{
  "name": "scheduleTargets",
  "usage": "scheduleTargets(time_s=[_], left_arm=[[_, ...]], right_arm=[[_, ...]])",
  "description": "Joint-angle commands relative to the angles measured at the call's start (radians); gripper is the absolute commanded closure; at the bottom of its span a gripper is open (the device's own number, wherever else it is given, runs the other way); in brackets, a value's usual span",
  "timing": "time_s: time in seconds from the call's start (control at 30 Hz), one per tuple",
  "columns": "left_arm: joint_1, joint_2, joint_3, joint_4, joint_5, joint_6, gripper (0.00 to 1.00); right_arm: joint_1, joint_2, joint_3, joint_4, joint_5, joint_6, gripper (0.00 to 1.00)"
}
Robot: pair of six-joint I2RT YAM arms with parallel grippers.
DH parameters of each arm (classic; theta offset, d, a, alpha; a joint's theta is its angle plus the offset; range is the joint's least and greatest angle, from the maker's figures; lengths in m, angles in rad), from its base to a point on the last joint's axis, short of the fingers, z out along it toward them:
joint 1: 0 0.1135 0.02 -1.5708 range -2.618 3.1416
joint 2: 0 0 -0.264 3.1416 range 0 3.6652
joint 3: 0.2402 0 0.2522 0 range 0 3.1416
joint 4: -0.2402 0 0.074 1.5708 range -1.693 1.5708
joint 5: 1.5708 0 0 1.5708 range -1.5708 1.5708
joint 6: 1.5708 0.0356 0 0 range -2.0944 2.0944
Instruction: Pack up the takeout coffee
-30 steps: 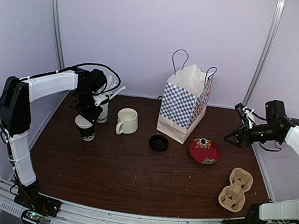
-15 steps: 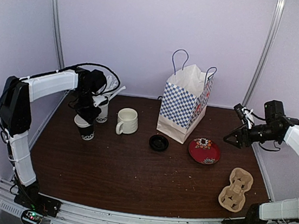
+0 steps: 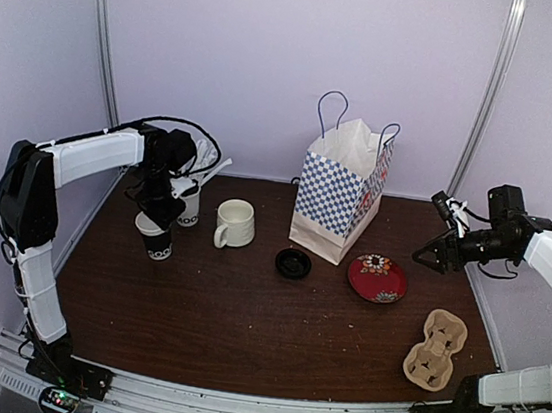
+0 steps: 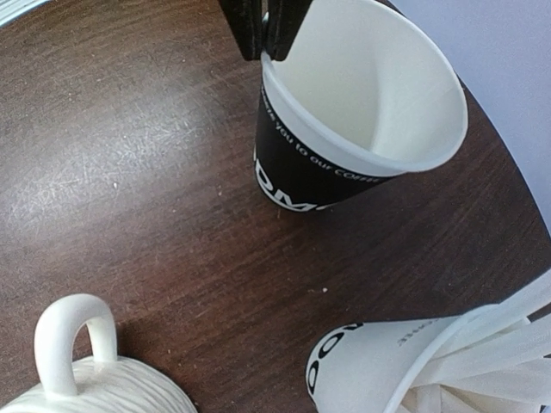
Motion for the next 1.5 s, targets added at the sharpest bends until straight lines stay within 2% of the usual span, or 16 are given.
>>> scheduleTargets(time_s=[0.0, 0.2, 0.33, 0.53, 0.7, 0.83, 0.97, 1.47], left_arm=[[-0.033, -0.032, 0.044, -0.065, -0.018, -0.007, 1.00], [-0.185, -0.082, 0.145, -0.170, -0.053, -0.019, 1.00], [-0.316, -0.075, 0.226, -0.198, -0.005, -0.017, 1.00], [-0.550, 0.008, 0.361, -0.205, -0.013, 0.020, 1.00], [-0.666, 0.110, 0.457, -0.240, -0.036, 0.040, 1.00], [-0.718, 0.151, 0.465, -0.227, 0.037, 0.075, 1.00], [-0.775, 0.184, 0.461, -0.210, 0.028, 0.104, 1.00], [-0.790, 0.218, 0.393, -0.170, 0.087, 0.107, 1.00]], right_arm=[[-0.009, -0.001, -0.009, 0.013, 0.005, -0.012, 0.28], [-0.009, 0.009, -0.006, 0.016, 0.005, -0.012, 0.28], [-0.008, 0.021, -0.002, 0.016, 0.000, -0.013, 0.29], [-0.006, 0.030, 0.003, 0.014, -0.004, -0.012, 0.29], [-0.006, 0.025, 0.001, 0.015, -0.001, -0.012, 0.29], [-0.006, 0.022, -0.002, 0.016, 0.002, -0.015, 0.29], [-0.005, 0.027, 0.000, 0.015, 0.004, -0.017, 0.29], [-0.001, 0.037, -0.006, 0.011, 0.020, -0.031, 0.29]])
